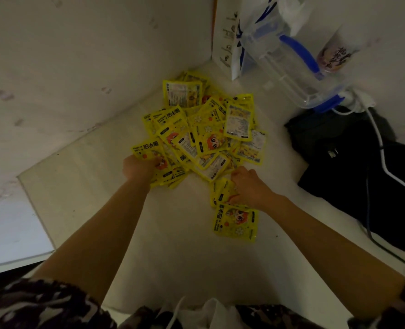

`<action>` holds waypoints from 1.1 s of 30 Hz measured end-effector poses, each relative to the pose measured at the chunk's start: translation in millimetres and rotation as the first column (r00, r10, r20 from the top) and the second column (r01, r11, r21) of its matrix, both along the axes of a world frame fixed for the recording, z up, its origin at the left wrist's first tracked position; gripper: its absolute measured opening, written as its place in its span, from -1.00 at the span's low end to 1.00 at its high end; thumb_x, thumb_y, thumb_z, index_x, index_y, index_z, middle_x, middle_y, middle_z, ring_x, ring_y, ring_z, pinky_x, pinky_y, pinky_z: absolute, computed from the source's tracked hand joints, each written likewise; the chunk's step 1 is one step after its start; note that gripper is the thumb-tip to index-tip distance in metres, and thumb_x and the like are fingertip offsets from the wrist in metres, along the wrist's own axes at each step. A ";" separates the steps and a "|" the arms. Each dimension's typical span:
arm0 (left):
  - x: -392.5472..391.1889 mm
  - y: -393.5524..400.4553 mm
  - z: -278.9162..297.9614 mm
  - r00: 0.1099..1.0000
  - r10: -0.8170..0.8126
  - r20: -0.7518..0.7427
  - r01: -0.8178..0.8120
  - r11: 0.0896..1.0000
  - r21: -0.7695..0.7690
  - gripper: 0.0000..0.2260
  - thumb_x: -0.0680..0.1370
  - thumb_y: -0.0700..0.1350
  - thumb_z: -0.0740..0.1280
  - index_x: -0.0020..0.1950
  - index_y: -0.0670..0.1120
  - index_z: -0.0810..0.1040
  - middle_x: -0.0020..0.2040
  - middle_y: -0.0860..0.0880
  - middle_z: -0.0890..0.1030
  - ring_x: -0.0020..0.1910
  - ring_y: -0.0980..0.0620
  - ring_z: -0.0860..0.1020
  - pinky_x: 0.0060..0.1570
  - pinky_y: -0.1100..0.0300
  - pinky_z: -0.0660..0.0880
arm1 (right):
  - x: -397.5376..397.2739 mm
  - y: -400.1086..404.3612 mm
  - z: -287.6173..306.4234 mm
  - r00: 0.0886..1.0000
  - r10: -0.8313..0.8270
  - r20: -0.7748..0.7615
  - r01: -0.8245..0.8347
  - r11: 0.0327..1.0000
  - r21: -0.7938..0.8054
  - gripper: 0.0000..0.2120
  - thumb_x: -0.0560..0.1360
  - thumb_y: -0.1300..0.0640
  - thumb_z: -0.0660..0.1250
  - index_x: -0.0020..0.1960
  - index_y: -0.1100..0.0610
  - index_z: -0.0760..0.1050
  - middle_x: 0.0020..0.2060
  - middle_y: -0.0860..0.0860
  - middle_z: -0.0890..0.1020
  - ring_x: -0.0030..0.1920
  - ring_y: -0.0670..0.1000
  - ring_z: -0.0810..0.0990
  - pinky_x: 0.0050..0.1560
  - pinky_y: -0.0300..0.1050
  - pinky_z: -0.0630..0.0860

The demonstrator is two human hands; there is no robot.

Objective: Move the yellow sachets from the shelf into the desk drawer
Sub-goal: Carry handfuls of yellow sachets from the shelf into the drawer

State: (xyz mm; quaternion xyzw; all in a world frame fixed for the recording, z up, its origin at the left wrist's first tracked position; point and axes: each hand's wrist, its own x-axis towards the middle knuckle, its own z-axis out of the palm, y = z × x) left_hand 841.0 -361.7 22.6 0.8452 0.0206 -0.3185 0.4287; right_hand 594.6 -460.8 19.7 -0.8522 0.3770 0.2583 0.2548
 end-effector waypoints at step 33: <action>-10.8 35.3 32.5 0.997 -0.064 0.034 0.070 0.972 -0.225 -0.55 0.26 -0.27 0.58 0.05 -0.05 0.50 -0.10 0.01 0.63 -0.22 0.12 0.62 -0.30 0.17 0.57 | -2.4 -2.0 12.7 0.952 -0.306 0.003 0.305 0.951 0.047 -0.50 0.41 -0.07 0.44 0.26 0.13 0.45 0.23 0.08 0.45 0.26 0.13 0.42 0.26 0.08 0.23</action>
